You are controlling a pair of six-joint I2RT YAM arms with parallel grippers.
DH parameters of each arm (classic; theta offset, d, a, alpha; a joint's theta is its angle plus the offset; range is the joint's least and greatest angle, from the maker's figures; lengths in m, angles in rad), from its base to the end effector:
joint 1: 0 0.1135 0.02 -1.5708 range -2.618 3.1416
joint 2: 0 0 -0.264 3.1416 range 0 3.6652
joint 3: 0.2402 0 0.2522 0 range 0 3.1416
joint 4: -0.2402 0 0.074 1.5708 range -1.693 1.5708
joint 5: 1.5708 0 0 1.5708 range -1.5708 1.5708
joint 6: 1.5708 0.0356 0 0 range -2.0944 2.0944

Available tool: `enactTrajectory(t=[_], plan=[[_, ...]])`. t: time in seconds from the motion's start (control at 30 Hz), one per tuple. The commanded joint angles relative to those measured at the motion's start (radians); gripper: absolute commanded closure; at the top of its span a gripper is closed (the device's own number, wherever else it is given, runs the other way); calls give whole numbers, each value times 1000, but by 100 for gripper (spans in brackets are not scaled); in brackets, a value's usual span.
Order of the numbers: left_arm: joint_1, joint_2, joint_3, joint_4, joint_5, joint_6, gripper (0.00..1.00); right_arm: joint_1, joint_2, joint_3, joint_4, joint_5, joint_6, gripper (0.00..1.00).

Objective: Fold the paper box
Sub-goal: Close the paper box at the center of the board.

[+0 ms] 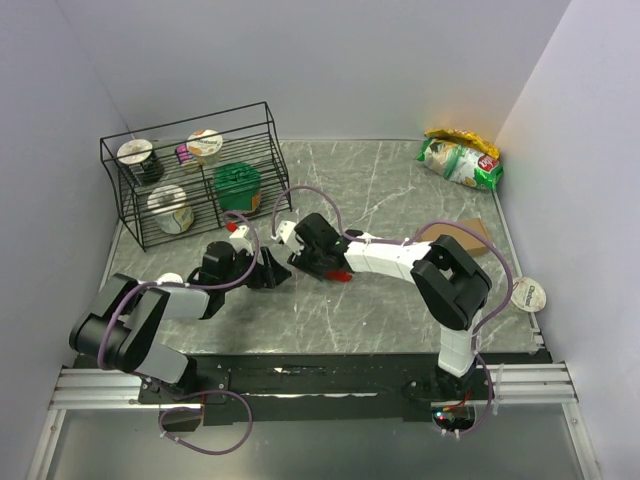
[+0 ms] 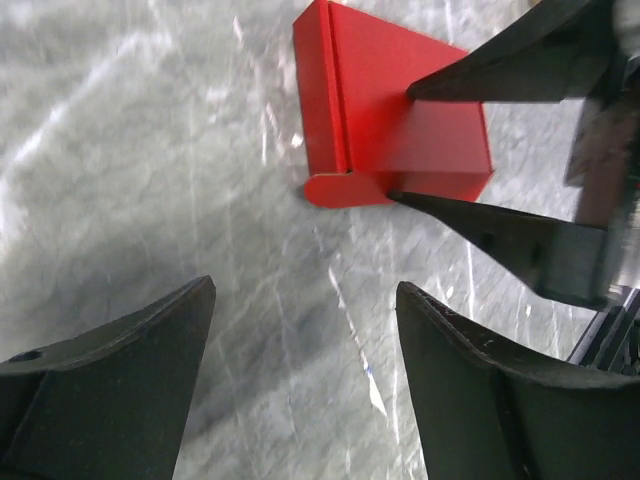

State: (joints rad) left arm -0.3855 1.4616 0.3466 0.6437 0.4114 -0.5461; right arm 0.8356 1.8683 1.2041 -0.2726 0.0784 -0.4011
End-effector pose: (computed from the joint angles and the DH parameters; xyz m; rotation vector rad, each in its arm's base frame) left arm 0.2244 -0.1064 0.1340 0.1007 2.1477 -0.9845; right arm 0.2651 0.2890 0.1739 -1.4259 2.0599 0.0812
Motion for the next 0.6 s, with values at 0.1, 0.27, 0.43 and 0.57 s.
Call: enactTrajectory(t=[0.1, 0.27, 0.43, 0.57], plan=[[4, -4, -6, 108, -6, -5, 18, 14, -24, -11, -14, 92, 38, 20], [5, -15, -9, 99, -8, 0, 17, 5, -103, 40, -86, 69, 79, 0], [7, -14, -9, 97, 4, 0, 17, -27, -120, 135, -178, -72, 82, 0], [7, -15, -11, 90, 4, 5, 16, -85, -113, 210, -287, -284, 74, 0]])
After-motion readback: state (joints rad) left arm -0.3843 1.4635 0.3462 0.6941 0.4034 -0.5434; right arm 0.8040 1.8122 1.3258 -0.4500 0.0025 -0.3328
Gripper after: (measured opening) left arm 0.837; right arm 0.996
